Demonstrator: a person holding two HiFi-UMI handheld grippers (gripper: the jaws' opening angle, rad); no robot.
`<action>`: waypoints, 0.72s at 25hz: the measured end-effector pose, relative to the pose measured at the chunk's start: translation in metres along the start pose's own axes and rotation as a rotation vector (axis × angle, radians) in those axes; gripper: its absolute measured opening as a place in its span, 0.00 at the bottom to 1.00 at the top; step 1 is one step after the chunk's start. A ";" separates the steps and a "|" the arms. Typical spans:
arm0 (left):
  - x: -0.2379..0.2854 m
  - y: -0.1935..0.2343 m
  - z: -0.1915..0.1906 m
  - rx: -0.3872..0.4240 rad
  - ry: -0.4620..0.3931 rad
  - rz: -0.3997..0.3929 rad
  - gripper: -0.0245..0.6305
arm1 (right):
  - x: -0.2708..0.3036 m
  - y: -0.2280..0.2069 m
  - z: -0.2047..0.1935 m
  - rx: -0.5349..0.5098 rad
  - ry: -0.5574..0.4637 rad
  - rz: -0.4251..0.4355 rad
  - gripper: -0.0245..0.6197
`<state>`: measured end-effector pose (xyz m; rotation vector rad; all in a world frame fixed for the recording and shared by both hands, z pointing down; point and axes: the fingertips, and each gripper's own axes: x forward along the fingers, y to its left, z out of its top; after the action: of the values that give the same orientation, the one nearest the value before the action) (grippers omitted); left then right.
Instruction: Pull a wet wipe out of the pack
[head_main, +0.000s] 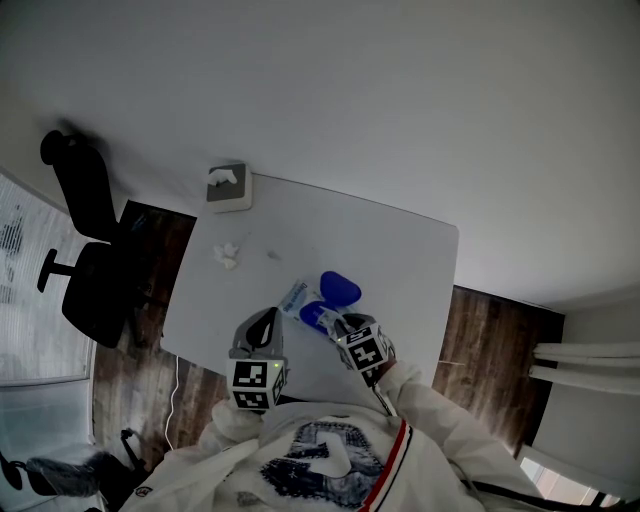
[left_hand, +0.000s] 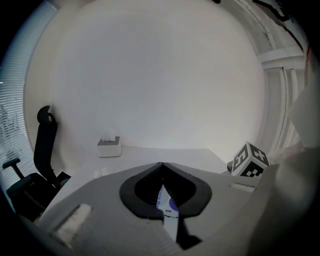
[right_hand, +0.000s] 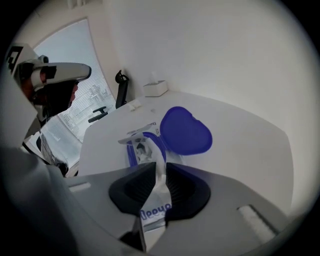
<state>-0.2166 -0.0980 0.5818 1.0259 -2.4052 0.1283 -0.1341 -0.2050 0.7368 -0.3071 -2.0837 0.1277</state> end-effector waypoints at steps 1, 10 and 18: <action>0.000 0.000 -0.001 -0.001 0.002 0.000 0.04 | 0.000 0.000 0.000 0.002 -0.001 -0.001 0.14; 0.002 -0.001 -0.004 -0.007 0.023 -0.003 0.04 | 0.002 0.003 0.002 0.009 -0.006 -0.003 0.06; 0.001 -0.003 -0.008 -0.009 0.033 -0.010 0.04 | 0.003 0.002 0.000 0.045 -0.017 0.015 0.05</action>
<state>-0.2120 -0.0989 0.5888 1.0232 -2.3684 0.1297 -0.1356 -0.2021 0.7387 -0.2953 -2.0931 0.1860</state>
